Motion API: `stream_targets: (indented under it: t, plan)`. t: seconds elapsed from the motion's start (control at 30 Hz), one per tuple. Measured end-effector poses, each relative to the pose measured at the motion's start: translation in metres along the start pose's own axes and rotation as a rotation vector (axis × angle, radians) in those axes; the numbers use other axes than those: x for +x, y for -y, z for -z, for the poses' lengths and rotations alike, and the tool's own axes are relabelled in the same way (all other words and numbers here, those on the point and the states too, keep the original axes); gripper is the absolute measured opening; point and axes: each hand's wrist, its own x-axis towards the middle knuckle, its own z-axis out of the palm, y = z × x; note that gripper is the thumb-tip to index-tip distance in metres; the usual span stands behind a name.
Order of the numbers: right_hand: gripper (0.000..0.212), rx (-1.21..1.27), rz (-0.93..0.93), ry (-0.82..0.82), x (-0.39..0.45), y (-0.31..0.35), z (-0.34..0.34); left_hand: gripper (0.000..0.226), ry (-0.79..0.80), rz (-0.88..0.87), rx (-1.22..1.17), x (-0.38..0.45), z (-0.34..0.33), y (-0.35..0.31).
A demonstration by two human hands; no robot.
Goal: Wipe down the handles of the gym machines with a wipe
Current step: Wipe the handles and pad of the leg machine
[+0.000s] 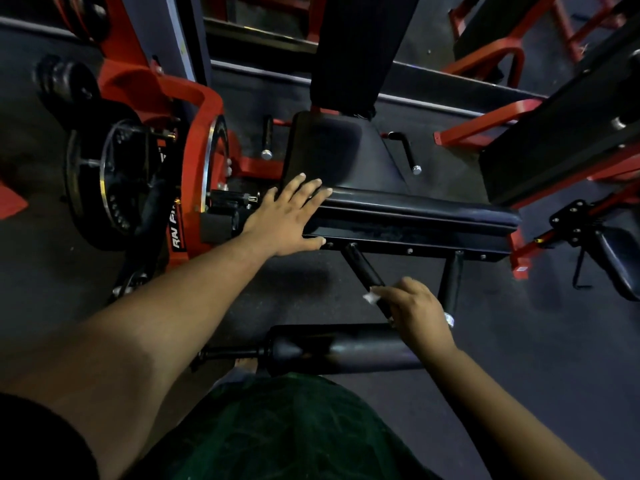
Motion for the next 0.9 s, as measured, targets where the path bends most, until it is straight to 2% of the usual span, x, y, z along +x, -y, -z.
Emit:
stream_targets:
  t: [0.07, 0.13, 0.23, 0.3, 0.6, 0.77, 0.9]
  plan:
    - [0.036, 0.03, -0.055, -0.029, 0.006, 0.004, 0.001, 0.104, 0.007, 0.001, 0.016, -0.001, 0.001, -0.002]
    - [0.04, 0.01, -0.099, -0.077, 0.034, 0.012, -0.005, 0.103, 0.01, 0.001, 0.021, 0.0, 0.002, -0.003]
    - [0.02, -0.029, -0.15, -0.095, 0.082, 0.028, -0.021, 0.103, 0.015, 0.004, 0.007, -0.001, 0.003, -0.002]
    - [0.014, -0.037, -0.148, -0.067, 0.096, 0.033, -0.026, 0.103, 0.023, 0.002, -0.007, -0.001, 0.004, 0.0]
    - [0.023, 0.019, -0.047, 0.025, 0.009, -0.006, 0.005, 0.103, 0.034, -0.004, -0.031, 0.0, 0.002, 0.001]
    - [0.03, -0.091, -0.083, -0.031, 0.061, 0.022, -0.023, 0.103, 0.036, -0.003, -0.01, 0.0, 0.004, 0.0]
    - [0.029, -0.038, -0.118, -0.018, 0.085, 0.03, -0.027, 0.102, 0.046, 0.001, -0.021, 0.0, 0.003, 0.001]
